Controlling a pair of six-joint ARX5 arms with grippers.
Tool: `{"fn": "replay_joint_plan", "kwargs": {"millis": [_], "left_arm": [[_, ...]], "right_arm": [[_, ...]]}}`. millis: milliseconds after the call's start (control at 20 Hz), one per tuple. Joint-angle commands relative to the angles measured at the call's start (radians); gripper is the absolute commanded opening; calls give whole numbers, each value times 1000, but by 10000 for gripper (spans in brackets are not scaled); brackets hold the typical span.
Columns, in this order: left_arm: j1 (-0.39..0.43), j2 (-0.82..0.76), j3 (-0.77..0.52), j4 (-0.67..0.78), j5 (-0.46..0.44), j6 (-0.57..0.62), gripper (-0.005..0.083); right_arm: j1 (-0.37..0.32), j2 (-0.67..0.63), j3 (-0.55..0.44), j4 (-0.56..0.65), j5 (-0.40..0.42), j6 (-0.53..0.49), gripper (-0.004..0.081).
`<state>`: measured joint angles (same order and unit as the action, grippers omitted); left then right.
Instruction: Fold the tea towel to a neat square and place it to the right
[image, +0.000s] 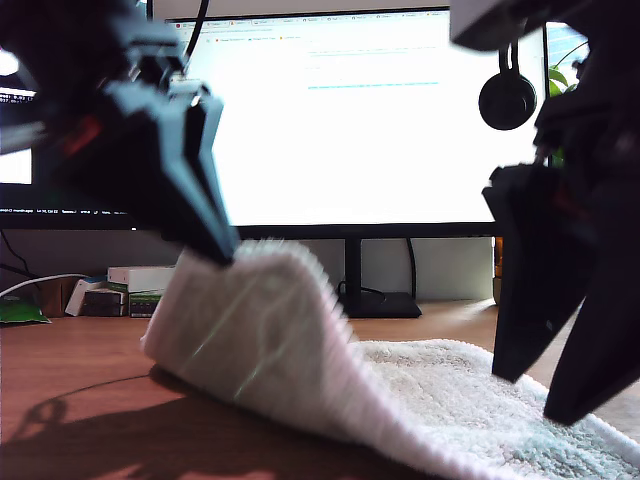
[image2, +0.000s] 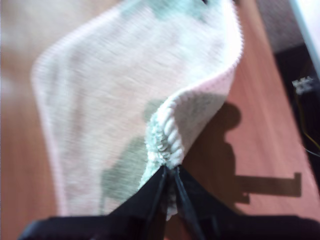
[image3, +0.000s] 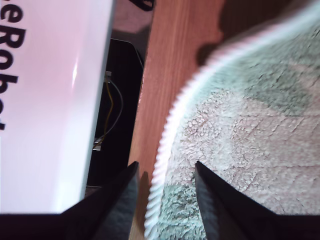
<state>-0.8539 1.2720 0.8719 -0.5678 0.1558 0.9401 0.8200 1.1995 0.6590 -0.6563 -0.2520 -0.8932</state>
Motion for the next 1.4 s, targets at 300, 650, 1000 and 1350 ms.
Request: {"fn": "replay_joint_plan", "kwargs": {"millis": [300,650,1000,1350], "left_arm": [[14,-43,17,8,5,-26,-21],[44,-74,19,15,5,-51,-21],[62,-112,19,7,10,-51,-21],[62,-117,19,-31,13,-51,-21]], "right_arm": [[4,31,-12,29,32,76,321],[2,50,-12,37,90,110,320],[2,53,-18,7,171,108,240],[2,53,-18,-3,237,103,168]]}}
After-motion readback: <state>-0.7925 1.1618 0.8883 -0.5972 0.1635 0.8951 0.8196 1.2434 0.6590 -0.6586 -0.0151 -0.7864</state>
